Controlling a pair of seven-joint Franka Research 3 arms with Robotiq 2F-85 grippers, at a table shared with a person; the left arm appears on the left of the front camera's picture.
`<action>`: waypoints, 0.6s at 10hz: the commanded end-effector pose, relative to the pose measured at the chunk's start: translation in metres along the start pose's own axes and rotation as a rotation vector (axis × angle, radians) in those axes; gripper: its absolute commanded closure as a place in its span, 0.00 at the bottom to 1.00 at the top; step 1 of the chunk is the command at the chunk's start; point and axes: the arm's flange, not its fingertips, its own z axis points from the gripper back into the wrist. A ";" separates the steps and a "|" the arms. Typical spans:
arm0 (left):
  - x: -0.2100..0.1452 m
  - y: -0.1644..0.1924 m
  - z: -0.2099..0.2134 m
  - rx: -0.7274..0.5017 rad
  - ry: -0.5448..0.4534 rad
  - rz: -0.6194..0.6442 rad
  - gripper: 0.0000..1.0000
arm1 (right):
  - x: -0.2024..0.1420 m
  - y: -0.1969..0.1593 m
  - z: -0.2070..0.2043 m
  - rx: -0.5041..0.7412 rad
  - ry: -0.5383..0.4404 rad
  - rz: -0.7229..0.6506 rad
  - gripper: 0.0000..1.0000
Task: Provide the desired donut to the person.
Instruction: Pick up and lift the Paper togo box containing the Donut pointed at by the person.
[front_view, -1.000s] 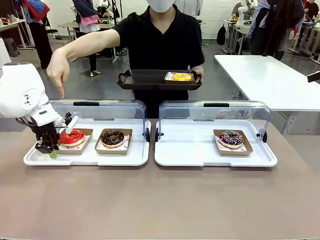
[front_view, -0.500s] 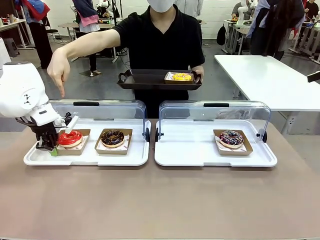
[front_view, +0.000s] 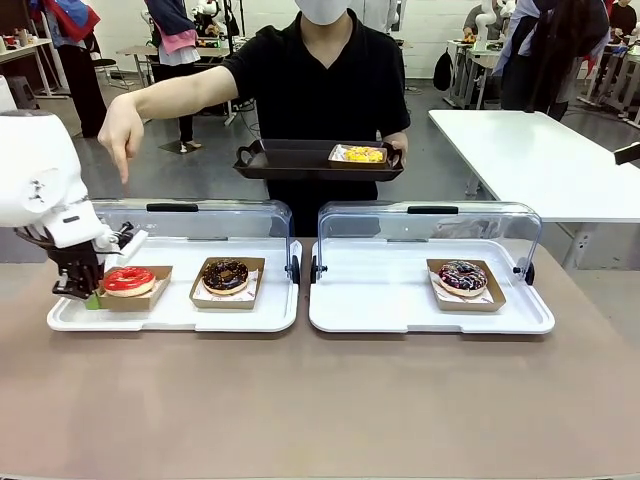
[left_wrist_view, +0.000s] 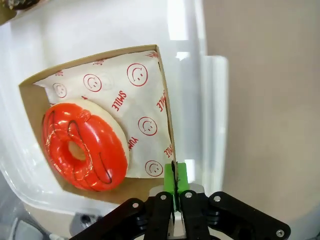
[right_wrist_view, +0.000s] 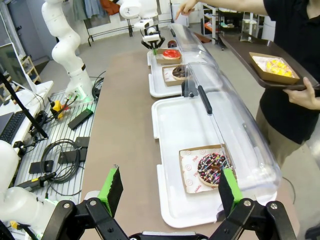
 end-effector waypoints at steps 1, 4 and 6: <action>-0.009 -0.040 0.039 -0.025 -0.001 -0.006 1.00 | 0.000 -0.001 0.000 -0.008 0.003 -0.010 0.00; -0.023 -0.093 0.102 0.001 -0.064 -0.006 1.00 | 0.000 -0.001 0.000 -0.008 0.003 -0.010 0.00; -0.021 -0.122 0.154 0.073 -0.083 -0.005 1.00 | 0.000 -0.001 0.000 -0.008 0.003 -0.010 0.00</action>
